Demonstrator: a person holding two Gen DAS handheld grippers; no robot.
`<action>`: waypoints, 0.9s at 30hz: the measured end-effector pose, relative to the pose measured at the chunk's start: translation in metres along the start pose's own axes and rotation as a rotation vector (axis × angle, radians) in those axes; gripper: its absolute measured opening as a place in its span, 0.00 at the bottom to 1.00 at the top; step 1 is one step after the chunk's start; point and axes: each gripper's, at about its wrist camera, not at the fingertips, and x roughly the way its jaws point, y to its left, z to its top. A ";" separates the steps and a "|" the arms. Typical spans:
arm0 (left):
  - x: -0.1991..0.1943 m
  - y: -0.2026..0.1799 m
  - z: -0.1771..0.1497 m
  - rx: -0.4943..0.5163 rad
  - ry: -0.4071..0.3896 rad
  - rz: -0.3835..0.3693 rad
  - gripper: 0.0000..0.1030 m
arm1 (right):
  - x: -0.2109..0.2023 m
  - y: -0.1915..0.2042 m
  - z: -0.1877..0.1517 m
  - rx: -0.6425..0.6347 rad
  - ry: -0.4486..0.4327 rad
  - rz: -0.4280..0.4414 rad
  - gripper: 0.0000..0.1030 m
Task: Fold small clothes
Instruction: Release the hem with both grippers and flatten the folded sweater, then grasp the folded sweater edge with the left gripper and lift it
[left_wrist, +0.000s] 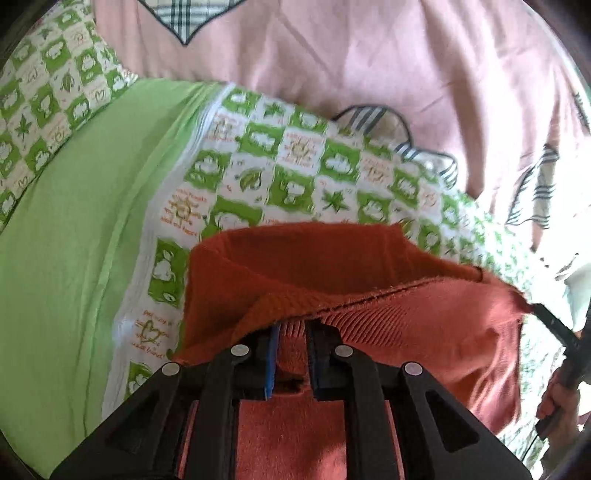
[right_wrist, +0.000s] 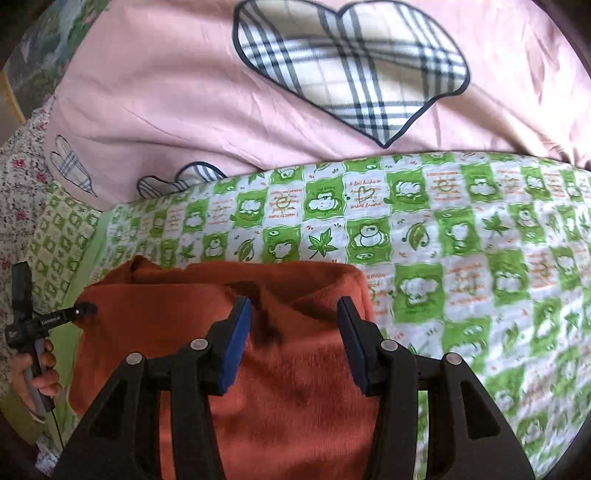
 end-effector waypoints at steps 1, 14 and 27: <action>-0.003 -0.001 0.004 0.020 0.002 0.007 0.16 | -0.005 0.004 -0.003 -0.017 -0.005 -0.001 0.49; -0.034 0.024 -0.010 0.023 0.020 0.157 0.80 | 0.025 0.005 -0.043 0.040 0.119 -0.089 0.55; -0.079 0.055 -0.154 -0.227 0.114 0.073 0.79 | -0.040 -0.008 -0.086 0.194 0.095 -0.058 0.55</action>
